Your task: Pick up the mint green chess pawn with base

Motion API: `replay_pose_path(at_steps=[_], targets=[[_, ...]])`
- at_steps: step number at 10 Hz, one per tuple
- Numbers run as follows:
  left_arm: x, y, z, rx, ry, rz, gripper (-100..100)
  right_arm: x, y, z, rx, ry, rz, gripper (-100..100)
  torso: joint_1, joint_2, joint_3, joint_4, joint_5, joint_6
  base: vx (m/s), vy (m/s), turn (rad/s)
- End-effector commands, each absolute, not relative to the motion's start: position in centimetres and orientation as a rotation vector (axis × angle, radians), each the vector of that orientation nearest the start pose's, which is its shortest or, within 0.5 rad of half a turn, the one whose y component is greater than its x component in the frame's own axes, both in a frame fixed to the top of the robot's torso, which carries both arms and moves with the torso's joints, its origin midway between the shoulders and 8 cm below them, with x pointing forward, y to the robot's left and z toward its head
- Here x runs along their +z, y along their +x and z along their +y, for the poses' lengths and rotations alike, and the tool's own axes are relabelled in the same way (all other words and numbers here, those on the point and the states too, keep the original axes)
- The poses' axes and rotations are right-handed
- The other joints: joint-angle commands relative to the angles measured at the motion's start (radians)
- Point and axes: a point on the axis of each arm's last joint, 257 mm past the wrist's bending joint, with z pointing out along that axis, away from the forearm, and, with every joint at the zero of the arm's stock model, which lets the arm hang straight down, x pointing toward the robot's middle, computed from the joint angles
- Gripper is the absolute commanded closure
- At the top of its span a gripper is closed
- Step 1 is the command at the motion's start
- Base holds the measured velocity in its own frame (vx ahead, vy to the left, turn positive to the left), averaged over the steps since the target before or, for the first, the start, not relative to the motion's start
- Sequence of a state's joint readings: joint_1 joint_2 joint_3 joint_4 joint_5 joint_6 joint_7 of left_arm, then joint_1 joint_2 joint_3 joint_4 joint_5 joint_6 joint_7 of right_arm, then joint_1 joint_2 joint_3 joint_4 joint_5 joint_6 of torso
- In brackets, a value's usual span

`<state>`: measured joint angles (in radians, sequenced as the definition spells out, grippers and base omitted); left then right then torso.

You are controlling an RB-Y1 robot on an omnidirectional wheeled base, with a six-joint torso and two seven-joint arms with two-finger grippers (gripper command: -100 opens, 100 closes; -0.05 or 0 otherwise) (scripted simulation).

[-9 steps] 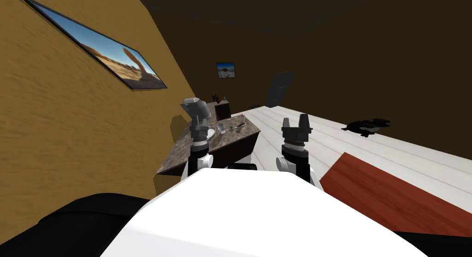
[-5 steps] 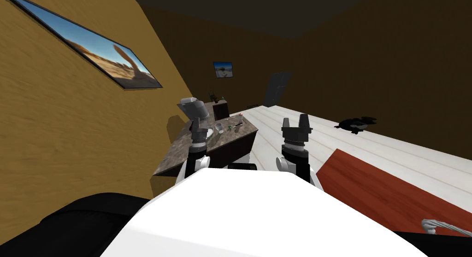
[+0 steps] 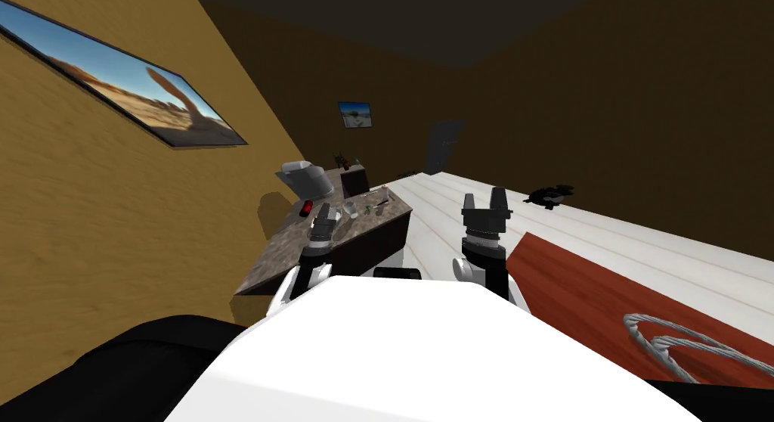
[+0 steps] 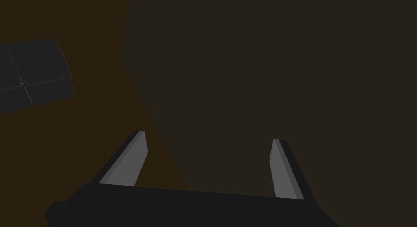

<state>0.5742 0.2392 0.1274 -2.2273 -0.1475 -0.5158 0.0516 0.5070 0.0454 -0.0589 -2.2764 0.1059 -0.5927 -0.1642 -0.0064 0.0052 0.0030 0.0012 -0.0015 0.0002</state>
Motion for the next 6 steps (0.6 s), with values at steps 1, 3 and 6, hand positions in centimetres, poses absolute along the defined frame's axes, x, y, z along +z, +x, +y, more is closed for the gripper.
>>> replay_pose_path(at_steps=[1, 3, 6], targets=[[-3.8, 34.1, 31.2, -1.03, -0.444, 1.019, -100, 3.7, 32.7, -28.6, 1.347, 0.605, 0.549, 0, 0.0, 0.0, 0.0, 0.0, 0.0, 0.0, -0.063, -0.107, -0.173], [-6.0, 33.5, 33.6, -0.956, -0.413, 1.115, -100, 3.7, 32.7, -28.6, 1.347, 0.605, 0.549, 0, -0.001, -0.001, 0.0, 0.0, 0.0, 0.0, -0.052, -0.135, -0.194], [-8.9, 32.7, 36.5, -0.882, -0.402, 1.227, -100, 3.7, 32.7, -28.6, 1.347, 0.605, 0.549, 0, 0.001, -0.002, -0.001, 0.0, 0.0, 0.0, -0.023, -0.101, -0.171]])
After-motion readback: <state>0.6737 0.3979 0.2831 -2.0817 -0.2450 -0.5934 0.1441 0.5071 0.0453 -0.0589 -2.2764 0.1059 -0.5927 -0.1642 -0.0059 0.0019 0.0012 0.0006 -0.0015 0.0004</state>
